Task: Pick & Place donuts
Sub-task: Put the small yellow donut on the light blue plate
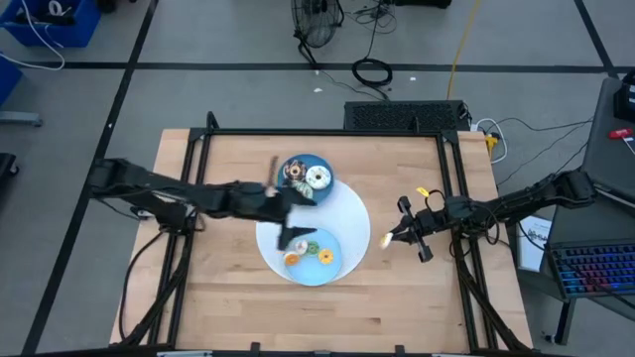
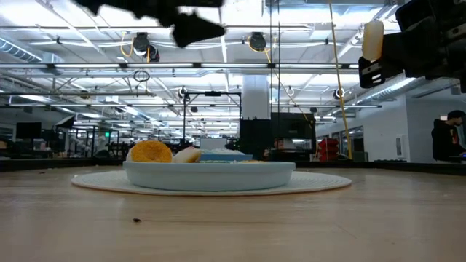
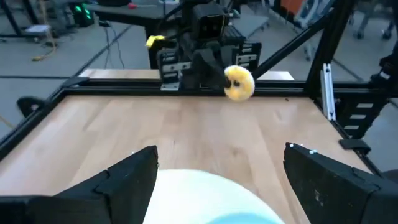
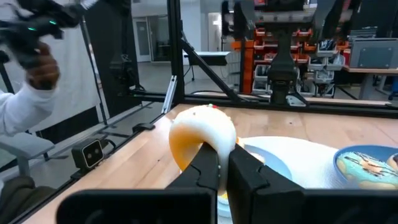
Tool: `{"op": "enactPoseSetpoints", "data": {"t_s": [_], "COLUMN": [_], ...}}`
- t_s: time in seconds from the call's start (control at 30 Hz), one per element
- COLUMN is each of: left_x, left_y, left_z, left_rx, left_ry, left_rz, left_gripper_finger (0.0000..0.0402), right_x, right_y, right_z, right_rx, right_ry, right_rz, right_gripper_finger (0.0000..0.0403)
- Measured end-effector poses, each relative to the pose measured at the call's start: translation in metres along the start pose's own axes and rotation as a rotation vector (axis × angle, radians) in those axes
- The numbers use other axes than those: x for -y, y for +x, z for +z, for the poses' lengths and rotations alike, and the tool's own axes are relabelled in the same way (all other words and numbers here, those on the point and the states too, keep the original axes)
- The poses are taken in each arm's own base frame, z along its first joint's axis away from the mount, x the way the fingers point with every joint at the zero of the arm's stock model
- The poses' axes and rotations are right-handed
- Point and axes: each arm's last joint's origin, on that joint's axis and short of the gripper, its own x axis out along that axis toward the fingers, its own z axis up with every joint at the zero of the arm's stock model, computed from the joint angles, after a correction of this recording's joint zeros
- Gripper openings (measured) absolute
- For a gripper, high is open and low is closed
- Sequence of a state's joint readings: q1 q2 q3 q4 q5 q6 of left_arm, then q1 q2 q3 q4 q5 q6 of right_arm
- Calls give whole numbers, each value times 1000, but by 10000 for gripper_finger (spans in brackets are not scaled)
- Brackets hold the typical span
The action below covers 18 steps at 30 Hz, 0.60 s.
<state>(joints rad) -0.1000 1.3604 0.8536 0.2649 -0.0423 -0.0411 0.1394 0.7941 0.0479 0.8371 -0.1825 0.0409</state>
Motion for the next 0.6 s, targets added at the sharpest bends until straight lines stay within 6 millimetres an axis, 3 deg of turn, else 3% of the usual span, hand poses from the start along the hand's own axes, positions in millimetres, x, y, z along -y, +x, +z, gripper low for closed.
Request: {"op": "enactPoseSetpoints", "data": {"t_s": [0.23, 0.37, 0.6], "left_x": [-10, -12, -15], "left_y": [-74, -113, -159], "left_z": [-41, -54, -78], "left_rx": [83, 153, 276], "left_ry": [-77, -90, -56], "left_rz": [153, 159, 158], "left_gripper_finger": [345, 345, 345], "right_x": [1, 2, 2], "right_y": [0, 0, 0], "right_z": [0, 0, 0], "right_rx": [-2, -1, -2], "right_ry": [0, 0, 0], "right_rz": [-49, -52, -52], "right_gripper_finger": [2, 2, 2]}}
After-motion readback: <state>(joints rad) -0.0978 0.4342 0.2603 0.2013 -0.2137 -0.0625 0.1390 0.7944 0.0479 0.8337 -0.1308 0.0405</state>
